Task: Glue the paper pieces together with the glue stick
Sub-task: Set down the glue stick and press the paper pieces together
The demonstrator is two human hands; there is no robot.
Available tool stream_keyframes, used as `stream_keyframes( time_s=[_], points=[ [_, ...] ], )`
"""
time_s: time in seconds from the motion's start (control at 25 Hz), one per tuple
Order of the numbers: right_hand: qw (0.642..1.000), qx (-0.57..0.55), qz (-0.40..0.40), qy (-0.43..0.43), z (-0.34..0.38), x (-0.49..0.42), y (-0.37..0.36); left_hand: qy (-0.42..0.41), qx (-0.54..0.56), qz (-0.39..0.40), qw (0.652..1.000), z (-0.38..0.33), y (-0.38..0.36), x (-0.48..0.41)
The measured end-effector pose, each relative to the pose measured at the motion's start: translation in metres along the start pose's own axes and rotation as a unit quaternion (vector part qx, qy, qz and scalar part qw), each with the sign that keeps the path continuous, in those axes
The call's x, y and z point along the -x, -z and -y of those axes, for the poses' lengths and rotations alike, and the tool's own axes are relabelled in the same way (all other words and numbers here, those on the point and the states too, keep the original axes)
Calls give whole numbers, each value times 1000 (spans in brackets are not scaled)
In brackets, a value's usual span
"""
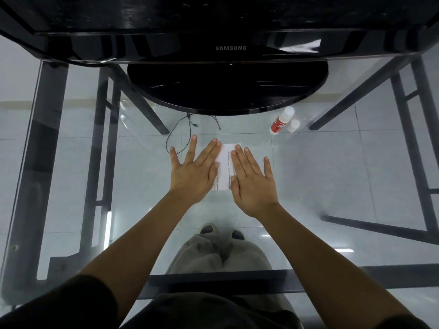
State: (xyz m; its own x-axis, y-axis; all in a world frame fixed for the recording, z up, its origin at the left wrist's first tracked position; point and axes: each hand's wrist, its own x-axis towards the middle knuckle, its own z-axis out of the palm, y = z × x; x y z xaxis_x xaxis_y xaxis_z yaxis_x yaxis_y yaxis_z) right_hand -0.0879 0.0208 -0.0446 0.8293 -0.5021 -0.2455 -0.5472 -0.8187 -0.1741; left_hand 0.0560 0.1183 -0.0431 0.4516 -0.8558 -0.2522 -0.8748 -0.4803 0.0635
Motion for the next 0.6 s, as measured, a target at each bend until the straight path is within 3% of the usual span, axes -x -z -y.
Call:
stream_keyframes(
  time_s=[0.16, 0.4, 0.6],
  points=[
    [1000, 7, 0, 0, 1, 0, -1, 33, 8, 23, 999, -10, -3, 15],
    [1000, 7, 1, 6, 0, -2, 0, -11, -12, 49, 999, 1, -2, 30],
    [996, -84, 5, 34, -9, -2, 12, -13, 9, 65, 998, 2, 2, 29]
  ],
)
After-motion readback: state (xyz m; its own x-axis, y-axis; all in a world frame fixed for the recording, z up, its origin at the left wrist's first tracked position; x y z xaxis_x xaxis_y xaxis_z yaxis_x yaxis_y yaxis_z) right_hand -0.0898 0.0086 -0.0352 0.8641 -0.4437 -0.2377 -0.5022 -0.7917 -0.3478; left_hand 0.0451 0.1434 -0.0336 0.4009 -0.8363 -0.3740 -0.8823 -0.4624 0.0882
